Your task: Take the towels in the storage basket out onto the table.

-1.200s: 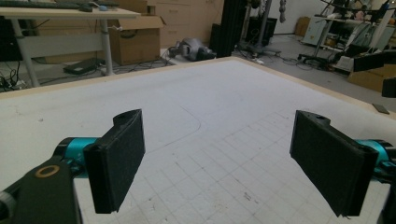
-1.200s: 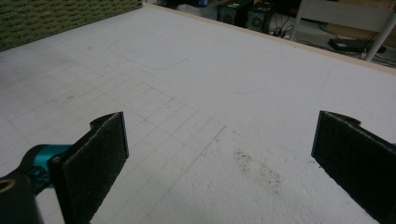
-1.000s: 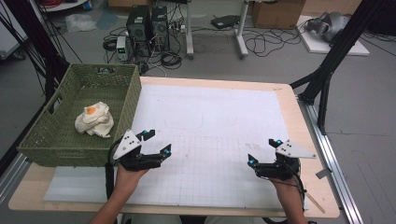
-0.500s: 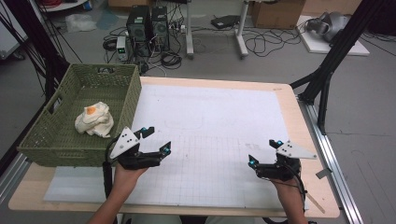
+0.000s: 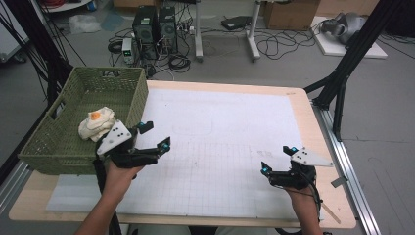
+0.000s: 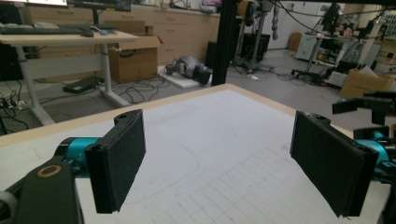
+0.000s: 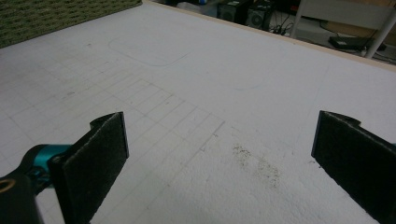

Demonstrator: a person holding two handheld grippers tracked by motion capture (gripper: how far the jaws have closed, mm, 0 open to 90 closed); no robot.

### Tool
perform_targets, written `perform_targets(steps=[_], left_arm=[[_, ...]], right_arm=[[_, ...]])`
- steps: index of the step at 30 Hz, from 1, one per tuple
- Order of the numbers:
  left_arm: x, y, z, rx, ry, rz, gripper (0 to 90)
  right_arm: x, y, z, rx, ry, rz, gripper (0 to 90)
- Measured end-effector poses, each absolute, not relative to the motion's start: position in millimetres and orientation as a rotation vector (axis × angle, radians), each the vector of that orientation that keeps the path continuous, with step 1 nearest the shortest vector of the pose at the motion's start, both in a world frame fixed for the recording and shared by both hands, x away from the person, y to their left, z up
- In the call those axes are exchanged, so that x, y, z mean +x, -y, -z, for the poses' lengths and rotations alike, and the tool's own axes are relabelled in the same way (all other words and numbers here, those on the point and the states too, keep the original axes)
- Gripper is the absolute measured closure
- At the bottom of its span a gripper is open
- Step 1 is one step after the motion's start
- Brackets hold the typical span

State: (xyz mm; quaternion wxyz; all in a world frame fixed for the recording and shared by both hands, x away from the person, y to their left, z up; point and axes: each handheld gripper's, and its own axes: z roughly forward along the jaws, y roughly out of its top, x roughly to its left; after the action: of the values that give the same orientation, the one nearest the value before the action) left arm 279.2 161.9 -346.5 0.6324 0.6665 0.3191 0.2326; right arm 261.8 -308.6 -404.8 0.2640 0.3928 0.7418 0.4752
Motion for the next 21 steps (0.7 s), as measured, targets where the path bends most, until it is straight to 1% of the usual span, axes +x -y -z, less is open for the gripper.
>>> perform_targets(steps=[1,8,12,13,14,17,21], left_arm=[[282.2,-169.1,338.0,1.523,-0.73,-0.556,18.6],[293.0,-195.5,312.0,1.52,-0.739,-0.565,18.6],[303.0,-217.2,299.3,1.524,-0.76,-0.596,18.2],[308.8,-228.7,294.5,1.513,-0.786,-0.607,18.0],[308.8,-228.7,294.5,1.513,-0.786,-0.607,17.5],[316.7,-244.1,289.3,1.52,-0.802,-0.645,17.2],[328.9,-263.3,291.3,1.52,-0.848,-0.67,17.5]], right_arm=[[261.7,308.9,404.7,1.059,-2.001,-1.287,2.9],[259.9,309.8,402.8,1.052,-1.99,-1.285,2.9],[260.0,309.0,403.2,1.055,-1.993,-1.286,2.9],[260.2,308.5,403.3,1.052,-1.994,-1.286,2.9],[260.1,308.3,403.3,1.053,-1.995,-1.285,2.9],[260.4,308.2,403.4,1.05,-1.996,-1.285,2.9],[261.1,308.2,404.2,1.054,-1.999,-1.276,2.9]])
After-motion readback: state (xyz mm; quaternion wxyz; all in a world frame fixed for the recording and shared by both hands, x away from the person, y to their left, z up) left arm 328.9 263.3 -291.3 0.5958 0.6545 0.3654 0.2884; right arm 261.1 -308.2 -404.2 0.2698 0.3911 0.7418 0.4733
